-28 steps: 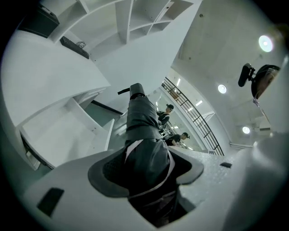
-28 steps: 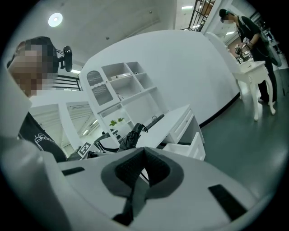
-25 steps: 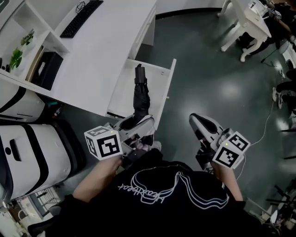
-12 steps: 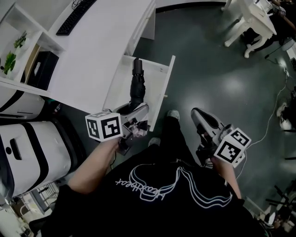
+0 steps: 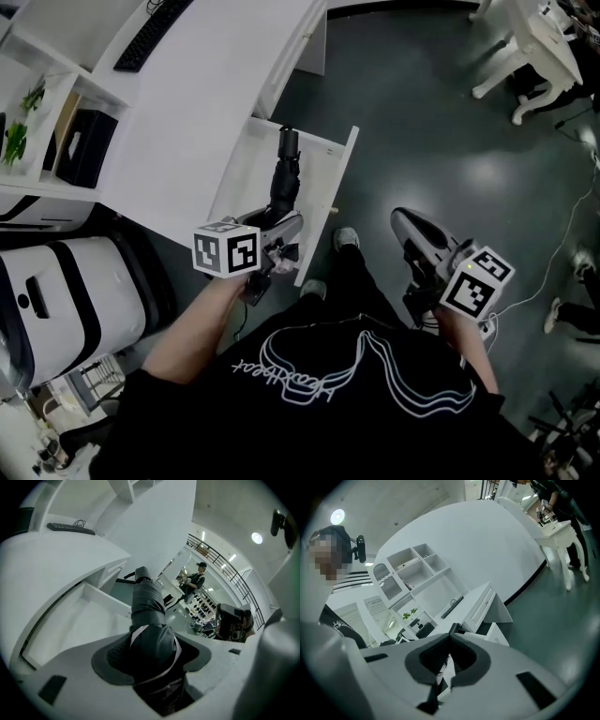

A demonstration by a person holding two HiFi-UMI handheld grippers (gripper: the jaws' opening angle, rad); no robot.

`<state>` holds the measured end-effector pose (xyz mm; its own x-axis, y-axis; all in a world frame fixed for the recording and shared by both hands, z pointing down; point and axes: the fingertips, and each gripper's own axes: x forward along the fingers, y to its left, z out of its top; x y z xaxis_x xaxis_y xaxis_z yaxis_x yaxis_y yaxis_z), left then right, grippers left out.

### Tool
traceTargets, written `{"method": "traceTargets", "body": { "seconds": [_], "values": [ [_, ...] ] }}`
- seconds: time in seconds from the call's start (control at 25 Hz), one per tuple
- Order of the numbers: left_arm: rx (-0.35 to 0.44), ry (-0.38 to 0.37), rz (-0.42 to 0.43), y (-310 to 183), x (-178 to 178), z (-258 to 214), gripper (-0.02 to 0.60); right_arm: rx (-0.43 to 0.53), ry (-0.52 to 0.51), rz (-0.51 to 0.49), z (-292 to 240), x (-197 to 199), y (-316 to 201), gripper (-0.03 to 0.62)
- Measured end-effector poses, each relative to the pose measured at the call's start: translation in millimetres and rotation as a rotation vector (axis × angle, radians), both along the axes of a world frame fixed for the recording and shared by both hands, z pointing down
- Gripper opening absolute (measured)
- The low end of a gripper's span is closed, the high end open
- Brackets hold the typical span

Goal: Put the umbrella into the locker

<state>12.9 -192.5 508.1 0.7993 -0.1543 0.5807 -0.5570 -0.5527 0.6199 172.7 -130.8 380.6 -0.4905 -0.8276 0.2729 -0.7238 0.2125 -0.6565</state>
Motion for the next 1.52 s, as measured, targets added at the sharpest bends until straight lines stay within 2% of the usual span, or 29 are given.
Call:
{"method": "traceTargets", "body": {
  "seconds": [0.56,0.76,1.32,1.52],
  "values": [
    [-0.014,-0.25,0.054,-25,0,89,0.248,-0.02,0.021,-0.116,-3,27,-82,0.003],
    [-0.045,-0.308,0.061,-23,3,116,0.247,-0.038,0.024,-0.15,3,34,-95,0.003],
    [-0.11,-0.446,-0.022,-44,1,176,0.249,-0.059,0.064,-0.265,15,54,-136,0.003],
    [-0.116,-0.49,-0.026,-47,2,193,0.247,-0.068,0.073,-0.303,22,55,-148,0.003]
  ]
}}
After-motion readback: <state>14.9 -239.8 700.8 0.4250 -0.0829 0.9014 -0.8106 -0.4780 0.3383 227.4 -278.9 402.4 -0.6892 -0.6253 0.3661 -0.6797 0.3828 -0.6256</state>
